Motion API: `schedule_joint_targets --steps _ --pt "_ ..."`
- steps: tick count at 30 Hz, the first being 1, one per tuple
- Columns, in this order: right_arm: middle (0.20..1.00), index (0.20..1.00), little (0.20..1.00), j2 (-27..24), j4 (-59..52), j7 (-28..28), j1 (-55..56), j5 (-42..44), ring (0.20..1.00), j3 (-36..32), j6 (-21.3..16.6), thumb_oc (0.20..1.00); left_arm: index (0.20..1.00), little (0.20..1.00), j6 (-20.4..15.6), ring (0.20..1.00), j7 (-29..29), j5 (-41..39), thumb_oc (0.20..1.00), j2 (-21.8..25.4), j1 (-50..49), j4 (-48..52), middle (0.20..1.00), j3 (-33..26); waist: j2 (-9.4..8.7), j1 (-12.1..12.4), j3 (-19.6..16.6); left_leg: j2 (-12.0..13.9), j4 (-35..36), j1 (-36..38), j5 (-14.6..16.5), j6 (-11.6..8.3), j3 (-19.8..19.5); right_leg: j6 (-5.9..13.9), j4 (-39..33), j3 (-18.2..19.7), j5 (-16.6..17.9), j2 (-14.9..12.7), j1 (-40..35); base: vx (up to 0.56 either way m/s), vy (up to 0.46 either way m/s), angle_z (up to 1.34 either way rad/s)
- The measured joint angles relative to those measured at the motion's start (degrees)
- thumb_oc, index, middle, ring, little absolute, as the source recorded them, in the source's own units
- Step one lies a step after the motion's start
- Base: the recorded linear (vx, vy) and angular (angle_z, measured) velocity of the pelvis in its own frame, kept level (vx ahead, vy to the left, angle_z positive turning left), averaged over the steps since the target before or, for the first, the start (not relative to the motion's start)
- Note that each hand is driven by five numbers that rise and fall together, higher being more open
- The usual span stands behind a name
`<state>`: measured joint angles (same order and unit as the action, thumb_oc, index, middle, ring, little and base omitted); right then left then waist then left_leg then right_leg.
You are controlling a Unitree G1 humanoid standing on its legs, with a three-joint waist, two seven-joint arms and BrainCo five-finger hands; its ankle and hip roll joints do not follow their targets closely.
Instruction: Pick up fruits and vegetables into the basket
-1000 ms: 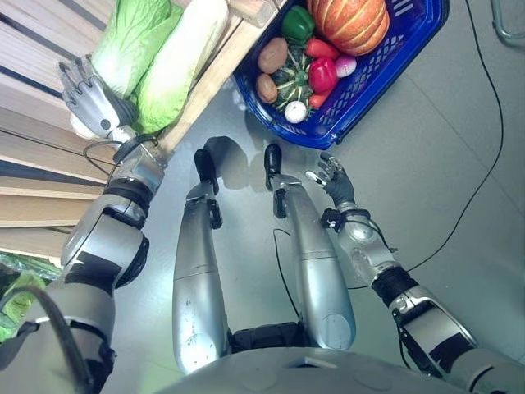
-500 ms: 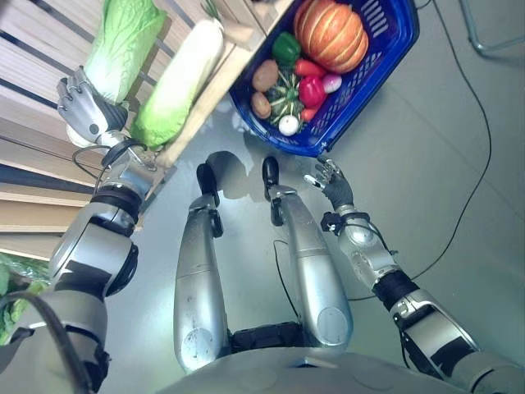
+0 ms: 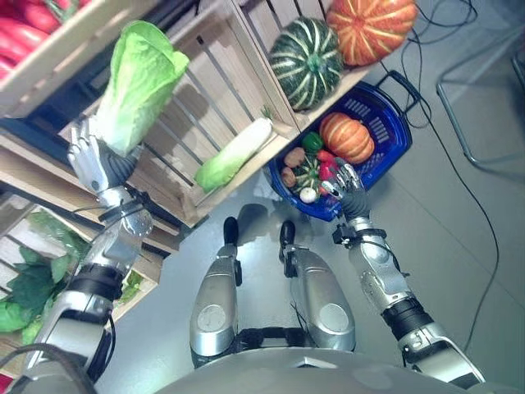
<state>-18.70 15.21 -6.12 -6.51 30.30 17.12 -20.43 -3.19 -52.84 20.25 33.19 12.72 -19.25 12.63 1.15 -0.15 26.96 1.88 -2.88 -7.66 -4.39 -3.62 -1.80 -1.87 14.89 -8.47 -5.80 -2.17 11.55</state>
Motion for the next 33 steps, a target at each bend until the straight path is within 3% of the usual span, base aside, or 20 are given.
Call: schedule_joint_targets --steps 4,13,23,33 --pt "1.000 1.000 1.000 -0.4 -4.4 2.1 1.3 -0.1 1.000 -1.1 0.8 1.000 0.200 0.200 -3.7 0.200 10.2 -0.9 0.200 -3.7 -6.8 5.7 0.200 0.4 2.00 0.2 -6.1 0.1 3.9 5.3 -0.2 0.19 -0.4 0.81 -6.8 -0.1 1.4 0.7 -6.6 0.08 0.029 0.04" --pt "1.000 1.000 1.000 -0.6 -6.2 5.4 -0.2 0.2 1.000 -1.0 0.7 1.000 0.200 0.200 -6.7 0.200 30.4 -11.2 0.200 -4.8 -7.4 8.9 0.200 7.7 1.40 0.2 -14.3 0.1 7.8 11.2 -0.1 0.32 -0.1 1.79 -18.9 -0.1 5.8 1.3 -16.3 0.06 0.022 0.01" --pt "1.000 1.000 1.000 -1.0 -8.9 13.9 -3.6 6.9 1.000 0.5 3.1 1.000 0.200 0.200 -5.8 0.200 49.3 -20.0 0.200 -4.7 -6.9 14.6 0.200 13.8 1.25 0.2 -16.0 0.0 8.0 13.3 -0.1 0.82 0.4 1.71 -20.2 0.0 6.7 1.4 -18.9 0.03 0.001 -0.01" --pt "1.000 1.000 1.000 -4.3 -12.5 22.2 -3.6 9.7 1.000 4.1 7.4 1.000 0.200 0.200 -2.6 0.200 56.8 -22.5 0.200 -3.0 -6.3 16.5 0.200 16.5 0.71 0.2 -18.6 0.0 8.0 13.2 -0.2 0.90 0.4 1.71 -20.2 0.0 6.7 1.4 -18.9 0.01 -0.001 0.00"
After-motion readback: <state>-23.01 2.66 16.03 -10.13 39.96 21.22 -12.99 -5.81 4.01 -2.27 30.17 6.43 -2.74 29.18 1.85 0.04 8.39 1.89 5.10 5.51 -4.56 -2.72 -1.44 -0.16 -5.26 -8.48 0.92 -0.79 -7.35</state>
